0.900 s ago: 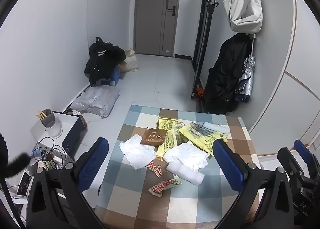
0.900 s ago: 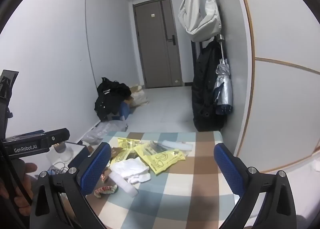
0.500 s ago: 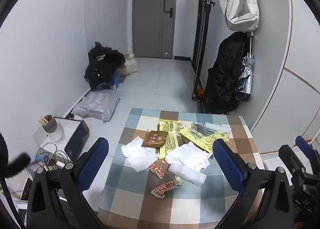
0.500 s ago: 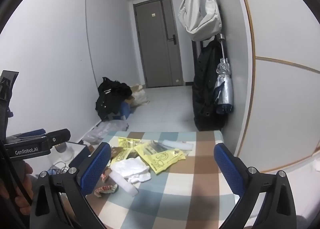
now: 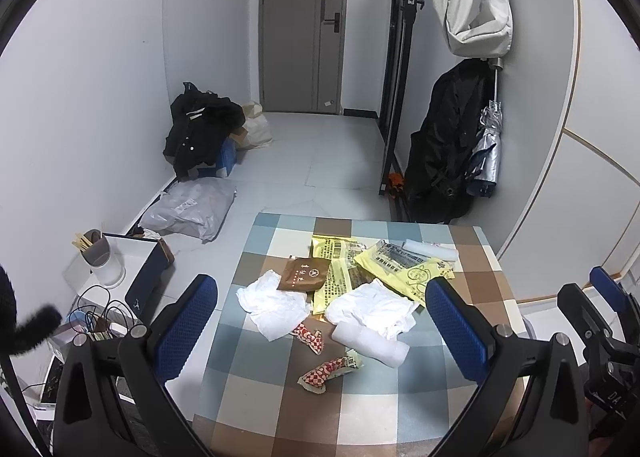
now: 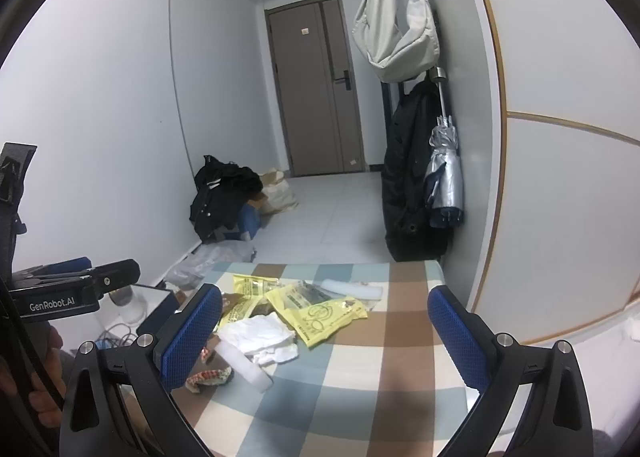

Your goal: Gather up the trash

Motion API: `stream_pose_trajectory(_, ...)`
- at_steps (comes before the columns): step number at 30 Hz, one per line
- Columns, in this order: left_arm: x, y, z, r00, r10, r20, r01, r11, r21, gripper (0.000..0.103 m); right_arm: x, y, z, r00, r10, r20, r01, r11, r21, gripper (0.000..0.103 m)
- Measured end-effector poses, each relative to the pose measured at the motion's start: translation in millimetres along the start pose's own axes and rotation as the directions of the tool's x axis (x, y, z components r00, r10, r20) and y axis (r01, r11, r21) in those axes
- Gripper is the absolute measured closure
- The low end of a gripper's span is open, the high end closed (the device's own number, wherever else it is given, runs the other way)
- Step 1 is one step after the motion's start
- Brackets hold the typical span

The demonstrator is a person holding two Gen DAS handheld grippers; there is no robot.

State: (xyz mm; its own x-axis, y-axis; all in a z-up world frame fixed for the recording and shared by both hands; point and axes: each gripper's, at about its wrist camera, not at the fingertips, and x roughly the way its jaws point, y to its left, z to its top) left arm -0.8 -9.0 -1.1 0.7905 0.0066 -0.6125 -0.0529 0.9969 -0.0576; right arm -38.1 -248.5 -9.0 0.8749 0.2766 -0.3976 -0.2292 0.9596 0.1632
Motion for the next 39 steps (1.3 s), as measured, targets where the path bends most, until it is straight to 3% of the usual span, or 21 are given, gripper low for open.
stream_pose_trajectory(39,5.7,6.0,-6.9,0.999,-0.038,-0.023,0.038,0.999,-0.028,0.001,-0.6,-2.5,-5.8,1.000,-0.008,0.025,0.009,0.999,-0.039,0.000)
